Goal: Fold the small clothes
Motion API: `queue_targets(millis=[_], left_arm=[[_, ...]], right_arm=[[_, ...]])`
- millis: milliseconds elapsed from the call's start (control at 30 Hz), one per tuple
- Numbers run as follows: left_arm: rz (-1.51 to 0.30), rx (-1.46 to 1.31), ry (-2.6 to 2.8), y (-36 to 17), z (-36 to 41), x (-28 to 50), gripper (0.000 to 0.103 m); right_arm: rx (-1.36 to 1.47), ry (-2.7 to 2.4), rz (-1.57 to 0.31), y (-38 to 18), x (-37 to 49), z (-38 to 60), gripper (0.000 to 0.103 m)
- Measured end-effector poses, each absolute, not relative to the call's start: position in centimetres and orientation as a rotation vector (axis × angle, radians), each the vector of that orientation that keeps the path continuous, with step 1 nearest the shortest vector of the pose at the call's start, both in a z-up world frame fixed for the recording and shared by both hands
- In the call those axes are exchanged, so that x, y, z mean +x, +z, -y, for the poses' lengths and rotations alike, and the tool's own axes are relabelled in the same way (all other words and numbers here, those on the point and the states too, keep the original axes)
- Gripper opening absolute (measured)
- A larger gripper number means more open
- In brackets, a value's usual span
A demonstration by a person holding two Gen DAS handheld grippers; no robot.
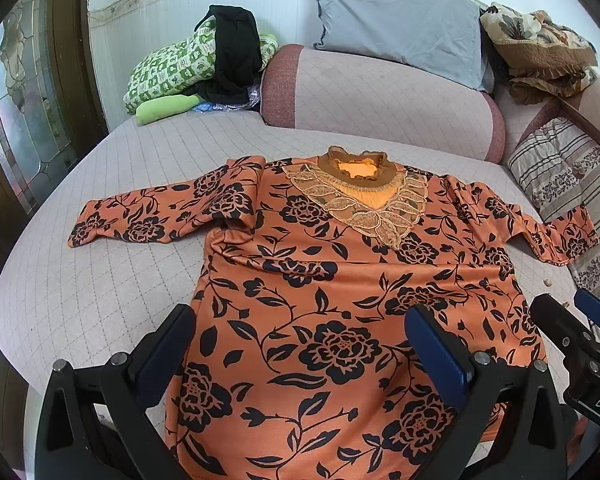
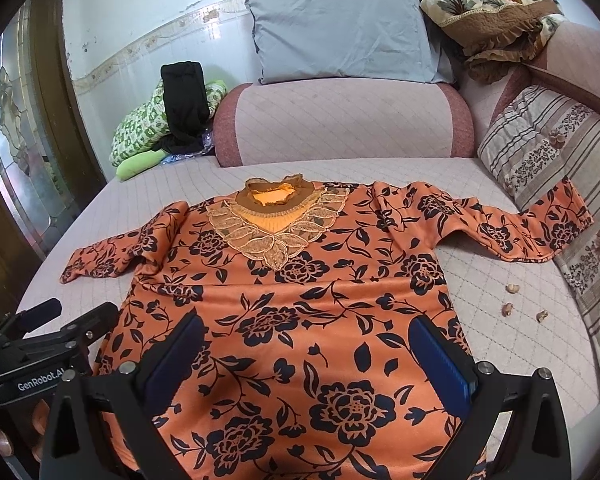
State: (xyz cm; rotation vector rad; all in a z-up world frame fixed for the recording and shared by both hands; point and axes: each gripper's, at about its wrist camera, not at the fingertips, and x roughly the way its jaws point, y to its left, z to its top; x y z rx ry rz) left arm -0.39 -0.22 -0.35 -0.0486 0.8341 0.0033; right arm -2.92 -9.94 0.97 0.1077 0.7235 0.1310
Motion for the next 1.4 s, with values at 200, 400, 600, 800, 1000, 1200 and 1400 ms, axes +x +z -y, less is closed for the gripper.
queue_targets(millis=[200, 400, 600, 800, 1000, 1200, 1400], left_arm=[[-0.835, -0.047, 0.002, -0.43, 0.26, -0.32, 0.103], [-0.834, -0.052, 0.001, -0.47, 0.15, -0.44, 0.103], [-0.835, -0.052, -0.002, -0.42, 0.15, -0.51, 0.103], [-0.841, -0.045, -0.004, -0.54, 0.44, -0.44, 0.103], [-0.839, -0.041, -0.001, -0.54, 0.55, -0.34, 0.103], [-0.842, -0.035, -0.007, -0.70, 0.84, 0.00, 0.103], [-0.846, -0.037, -0.007, -0.96, 0.80, 0.36, 0.103]], right_arm=[[0.109, 0.134, -0.722, 1.03, -2.81, 9.82, 0.103], [0.109, 0.136, -0.720, 1.12, -2.78, 9.77, 0.103], [0.110, 0.140, -0.717, 1.23, -2.86, 9.67, 0.103], [0.114, 0.143, -0.718, 1.16, -2.92, 9.68, 0.103], [0.110, 0.144, -0.721, 1.06, -2.72, 9.60, 0.103], [0.110, 0.143, -0.722, 1.02, -2.47, 9.67, 0.103], [0.114, 0.147, -0.723, 0.93, -2.31, 9.70, 0.103]])
